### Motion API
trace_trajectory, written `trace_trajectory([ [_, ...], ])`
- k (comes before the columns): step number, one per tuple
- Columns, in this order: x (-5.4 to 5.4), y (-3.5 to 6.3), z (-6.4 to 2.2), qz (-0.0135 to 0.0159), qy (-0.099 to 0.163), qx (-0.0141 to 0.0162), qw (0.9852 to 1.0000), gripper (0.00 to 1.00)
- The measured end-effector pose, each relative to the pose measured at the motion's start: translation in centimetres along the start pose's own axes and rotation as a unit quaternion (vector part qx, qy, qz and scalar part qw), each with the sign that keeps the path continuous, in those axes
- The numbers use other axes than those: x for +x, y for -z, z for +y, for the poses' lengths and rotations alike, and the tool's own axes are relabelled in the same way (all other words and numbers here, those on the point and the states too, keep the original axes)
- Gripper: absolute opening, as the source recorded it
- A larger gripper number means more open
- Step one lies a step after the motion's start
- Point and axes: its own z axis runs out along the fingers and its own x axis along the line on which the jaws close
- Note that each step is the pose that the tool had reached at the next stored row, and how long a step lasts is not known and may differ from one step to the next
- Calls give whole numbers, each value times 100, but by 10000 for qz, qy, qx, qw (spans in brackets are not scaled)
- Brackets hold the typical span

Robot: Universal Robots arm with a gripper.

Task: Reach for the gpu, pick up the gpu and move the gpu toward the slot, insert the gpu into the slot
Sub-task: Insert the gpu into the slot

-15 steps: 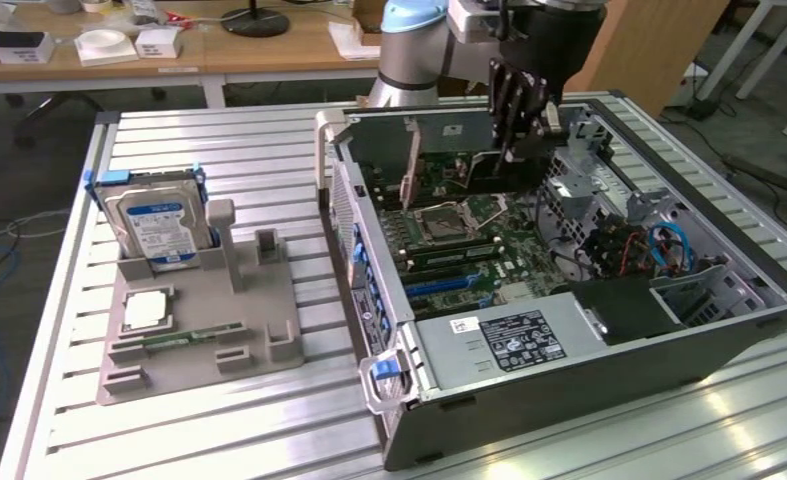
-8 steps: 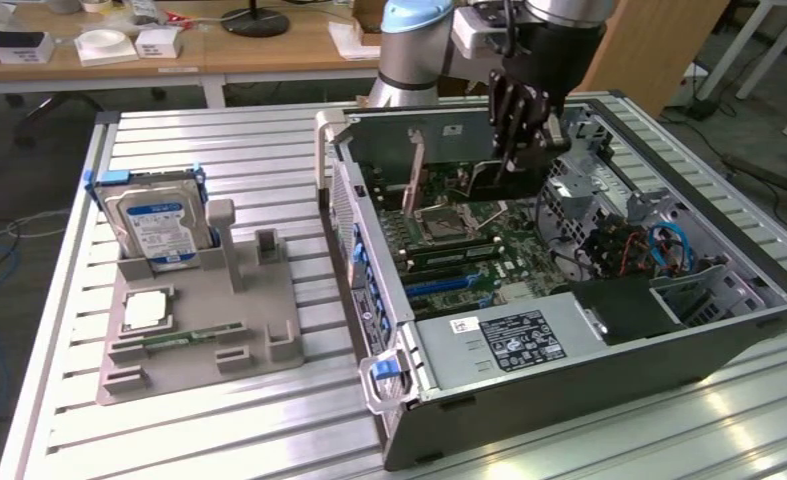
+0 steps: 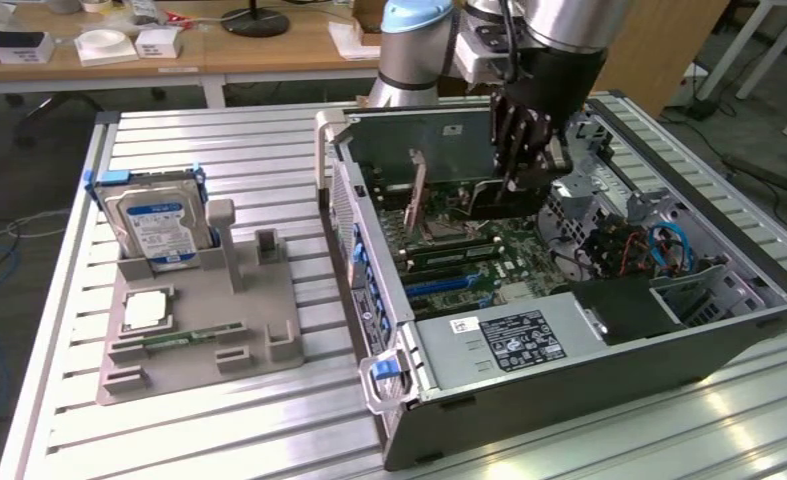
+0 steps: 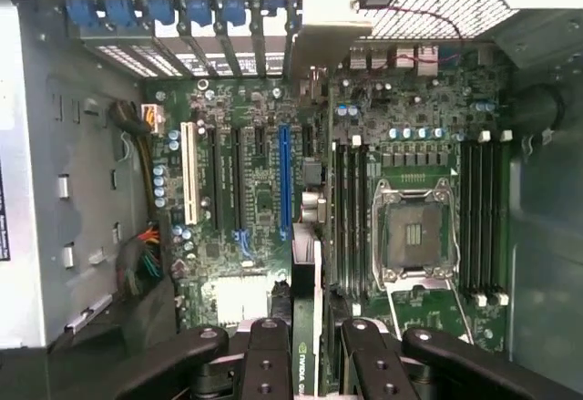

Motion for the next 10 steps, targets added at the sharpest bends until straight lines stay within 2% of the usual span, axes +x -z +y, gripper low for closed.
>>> trace_trajectory([
  [1, 4, -33, 54, 17, 0, 0, 10000, 26],
  [2, 10, -121, 94, 18, 21, -3, 10000, 26],
  [3, 25, -206, 97, 18, 92, -14, 10000, 26],
  [10, 34, -329, 99, 15, 443, -30, 9990, 26],
])
